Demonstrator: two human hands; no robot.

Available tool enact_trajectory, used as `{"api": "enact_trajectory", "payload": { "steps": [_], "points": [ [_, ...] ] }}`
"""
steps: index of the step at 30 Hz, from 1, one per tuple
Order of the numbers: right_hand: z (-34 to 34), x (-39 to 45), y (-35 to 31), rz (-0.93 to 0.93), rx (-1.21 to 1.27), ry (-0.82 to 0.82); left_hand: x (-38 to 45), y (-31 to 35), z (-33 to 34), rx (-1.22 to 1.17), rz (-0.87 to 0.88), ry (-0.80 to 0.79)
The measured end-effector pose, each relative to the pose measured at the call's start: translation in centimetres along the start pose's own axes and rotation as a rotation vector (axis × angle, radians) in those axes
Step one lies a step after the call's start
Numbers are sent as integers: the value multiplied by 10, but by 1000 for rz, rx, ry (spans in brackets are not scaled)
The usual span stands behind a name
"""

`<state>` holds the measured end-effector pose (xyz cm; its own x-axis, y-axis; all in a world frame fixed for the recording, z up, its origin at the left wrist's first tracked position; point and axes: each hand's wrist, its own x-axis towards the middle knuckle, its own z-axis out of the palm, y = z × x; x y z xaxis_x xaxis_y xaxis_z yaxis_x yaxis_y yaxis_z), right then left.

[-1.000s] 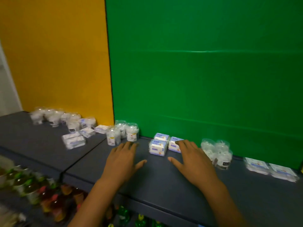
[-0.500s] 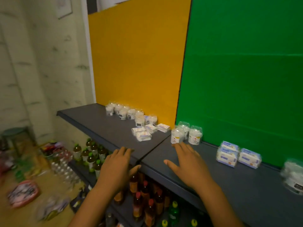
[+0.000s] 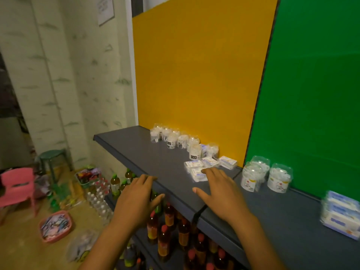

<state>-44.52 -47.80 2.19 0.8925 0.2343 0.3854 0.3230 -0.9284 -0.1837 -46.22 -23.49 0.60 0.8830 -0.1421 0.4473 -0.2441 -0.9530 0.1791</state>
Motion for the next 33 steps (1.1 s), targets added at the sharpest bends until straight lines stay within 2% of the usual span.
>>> {"api": "enact_trajectory", "payload": {
  "steps": [4,11,20,28,33],
  "points": [
    [15,37,20,44,20,26,53,-5,15,-11,31,-6],
    [41,87,57,143,57,26,125,-5,67,-232,45,-33],
    [75,106,75,320,195,-7,178,-12,132,-497,36,-169],
    [95,110,63,517,298,16,208,-20,174,-543,54,-280],
    [101,105,64,525,342,84,211,-29,181,-794,13,-287]
  ]
}}
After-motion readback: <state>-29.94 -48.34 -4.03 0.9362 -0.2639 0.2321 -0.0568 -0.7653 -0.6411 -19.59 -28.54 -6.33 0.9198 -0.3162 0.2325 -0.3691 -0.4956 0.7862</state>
